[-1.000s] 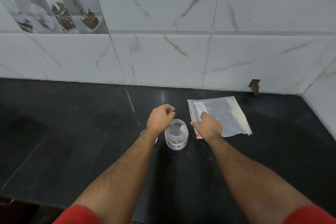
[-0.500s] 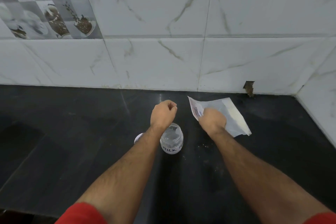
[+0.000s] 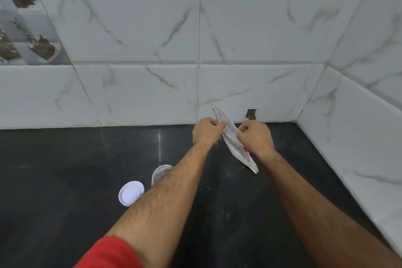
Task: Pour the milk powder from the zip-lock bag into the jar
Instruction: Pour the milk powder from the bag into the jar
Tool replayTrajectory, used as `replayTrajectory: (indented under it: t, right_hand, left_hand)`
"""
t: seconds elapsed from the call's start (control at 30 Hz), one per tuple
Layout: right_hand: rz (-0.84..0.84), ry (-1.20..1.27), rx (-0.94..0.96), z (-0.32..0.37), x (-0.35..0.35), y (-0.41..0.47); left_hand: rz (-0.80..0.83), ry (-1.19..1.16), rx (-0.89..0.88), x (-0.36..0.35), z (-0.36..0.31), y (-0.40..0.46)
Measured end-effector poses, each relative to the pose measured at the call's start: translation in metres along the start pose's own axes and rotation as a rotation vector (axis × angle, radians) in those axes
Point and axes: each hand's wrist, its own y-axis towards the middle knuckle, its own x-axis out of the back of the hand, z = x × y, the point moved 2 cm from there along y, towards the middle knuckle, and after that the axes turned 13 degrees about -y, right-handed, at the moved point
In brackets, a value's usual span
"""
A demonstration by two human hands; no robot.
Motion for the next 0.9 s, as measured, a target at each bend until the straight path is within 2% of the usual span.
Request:
replayTrajectory:
  t: [0.27,0.43,0.57,0.67,0.77,0.9]
  right_hand:
    - [0.032,-0.096,-0.017,-0.016,0.016,0.006]
    - [0.150,-0.211,-0.034,-0.014,0.032,0.026]
    - [0.147,-0.101,-0.101,-0.030,0.054,0.043]
    - [0.142,0.192,-0.149,-0.036,0.063,0.051]
    - [0.168,0.427,-0.165,-0.030,0.066,0.047]
    - [0.194,0.429,-0.136,-0.021,0.059,0.038]
  left_hand:
    - [0.010,0.033,-0.045,-0.021,-0.010,-0.009]
    - [0.022,0.133,-0.107,-0.022,-0.014,-0.014]
    - [-0.055,0.230,-0.068,-0.006,-0.008,-0.010]
    - [-0.078,0.331,-0.026,0.006,-0.004,-0.007]
    - [-0.011,0.316,-0.052,0.008,-0.003,-0.003]
    - [0.070,0.223,-0.093,0.003,-0.010,-0.004]
